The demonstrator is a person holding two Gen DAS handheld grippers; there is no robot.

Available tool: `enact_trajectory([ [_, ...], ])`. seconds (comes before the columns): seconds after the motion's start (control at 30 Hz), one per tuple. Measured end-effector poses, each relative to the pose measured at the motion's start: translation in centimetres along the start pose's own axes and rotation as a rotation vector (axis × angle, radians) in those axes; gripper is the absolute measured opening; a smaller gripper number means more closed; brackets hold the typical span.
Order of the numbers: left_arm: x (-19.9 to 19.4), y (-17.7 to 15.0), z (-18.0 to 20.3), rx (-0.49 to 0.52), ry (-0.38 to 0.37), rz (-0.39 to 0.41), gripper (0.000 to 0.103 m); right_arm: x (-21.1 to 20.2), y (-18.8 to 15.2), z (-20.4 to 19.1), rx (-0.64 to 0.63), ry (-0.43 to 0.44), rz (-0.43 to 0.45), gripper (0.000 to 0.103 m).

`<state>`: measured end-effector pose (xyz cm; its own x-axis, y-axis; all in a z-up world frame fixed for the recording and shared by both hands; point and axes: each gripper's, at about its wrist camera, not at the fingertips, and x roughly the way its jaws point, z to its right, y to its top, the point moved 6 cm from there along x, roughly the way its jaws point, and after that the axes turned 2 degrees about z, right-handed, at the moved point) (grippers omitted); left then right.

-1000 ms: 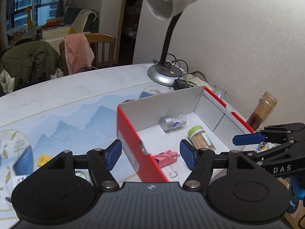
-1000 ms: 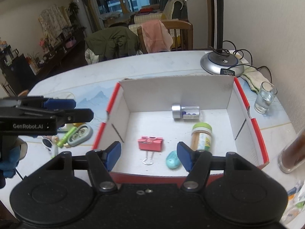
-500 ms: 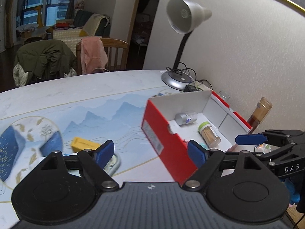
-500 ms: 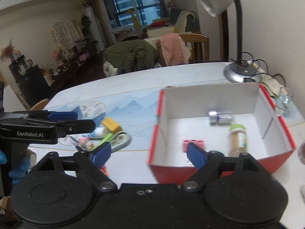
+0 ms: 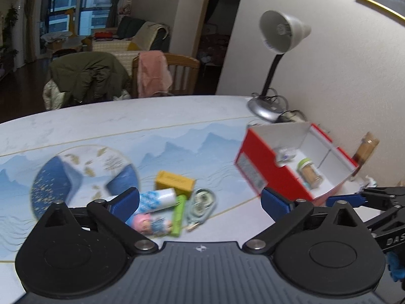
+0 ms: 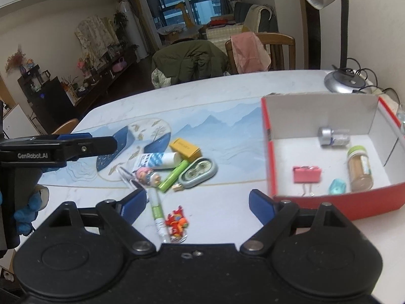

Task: Organize rigid objects
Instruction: 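Withdraw both tools from the shoebox back toward the pile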

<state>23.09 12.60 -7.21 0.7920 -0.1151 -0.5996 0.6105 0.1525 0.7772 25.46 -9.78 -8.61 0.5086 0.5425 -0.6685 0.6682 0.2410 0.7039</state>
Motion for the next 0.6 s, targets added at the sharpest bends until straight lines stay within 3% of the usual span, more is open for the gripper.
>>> enact_trajectory([
  [0.2, 0.8, -3.3, -3.4, 0.012, 0.067, -0.059, 0.103, 1.5, -1.4, -2.4, -0.007, 0.000, -0.032, 0.087],
  [0.37, 2.2, -6.9, -6.3, -0.064, 0.062, -0.138, 0.103, 3.0, -2.6, -4.6, -0.049, 0.023, -0.077, 0.084],
  [0.6, 3.2, -8.7, -8.8, -0.123, 0.056, -0.152, 0.103, 5.5, -4.0, -7.3, -0.133, 0.029, -0.148, 0.077],
])
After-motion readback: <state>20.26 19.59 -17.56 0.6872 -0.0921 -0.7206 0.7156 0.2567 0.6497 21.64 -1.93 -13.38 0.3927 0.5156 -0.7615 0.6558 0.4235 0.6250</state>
